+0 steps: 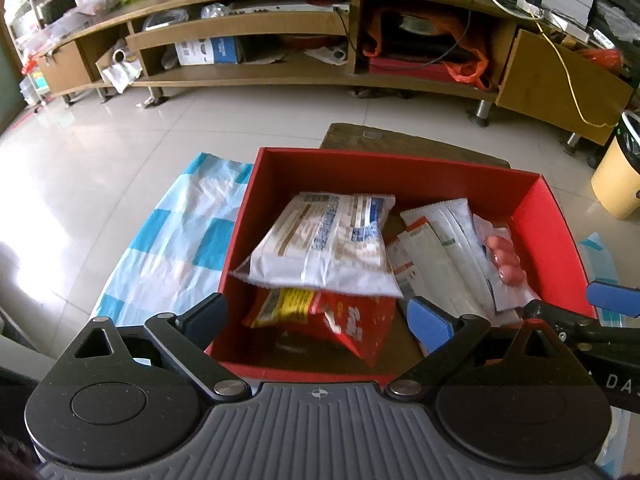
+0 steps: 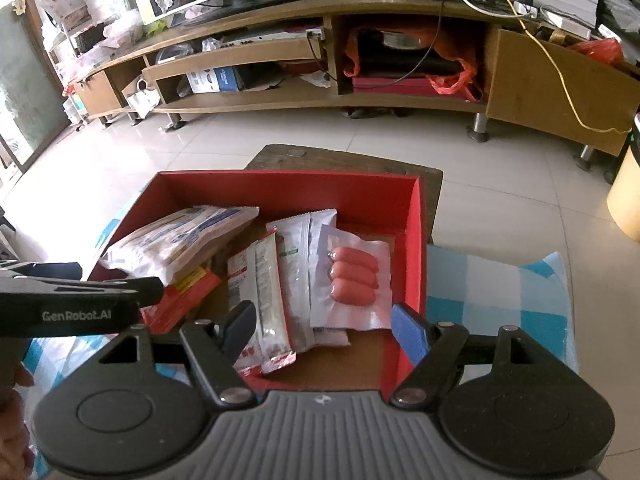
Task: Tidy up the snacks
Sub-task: 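Withdraw both tools toward the Kaprons wafer and brown bread bag on the cloth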
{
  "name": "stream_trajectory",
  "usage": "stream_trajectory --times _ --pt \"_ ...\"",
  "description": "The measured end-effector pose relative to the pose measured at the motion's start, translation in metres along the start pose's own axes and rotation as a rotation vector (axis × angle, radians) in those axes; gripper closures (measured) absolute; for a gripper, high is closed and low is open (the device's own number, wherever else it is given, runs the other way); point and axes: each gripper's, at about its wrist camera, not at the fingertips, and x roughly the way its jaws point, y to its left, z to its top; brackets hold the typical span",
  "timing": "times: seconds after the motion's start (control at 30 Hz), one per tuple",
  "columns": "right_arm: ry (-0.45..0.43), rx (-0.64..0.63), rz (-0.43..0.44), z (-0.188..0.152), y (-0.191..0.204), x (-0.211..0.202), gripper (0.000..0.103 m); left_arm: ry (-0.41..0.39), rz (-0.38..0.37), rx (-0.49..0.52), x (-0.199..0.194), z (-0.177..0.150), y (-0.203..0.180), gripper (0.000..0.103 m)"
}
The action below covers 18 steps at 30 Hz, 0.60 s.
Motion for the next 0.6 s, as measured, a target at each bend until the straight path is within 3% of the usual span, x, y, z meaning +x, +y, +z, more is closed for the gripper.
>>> stream_trajectory --times 0.6 --pt "0.041 -0.006 -0.006 -0.036 0.001 -0.022 0.029 0.019 -0.033 0.047 -0.025 -0.041 -0.003 0.004"
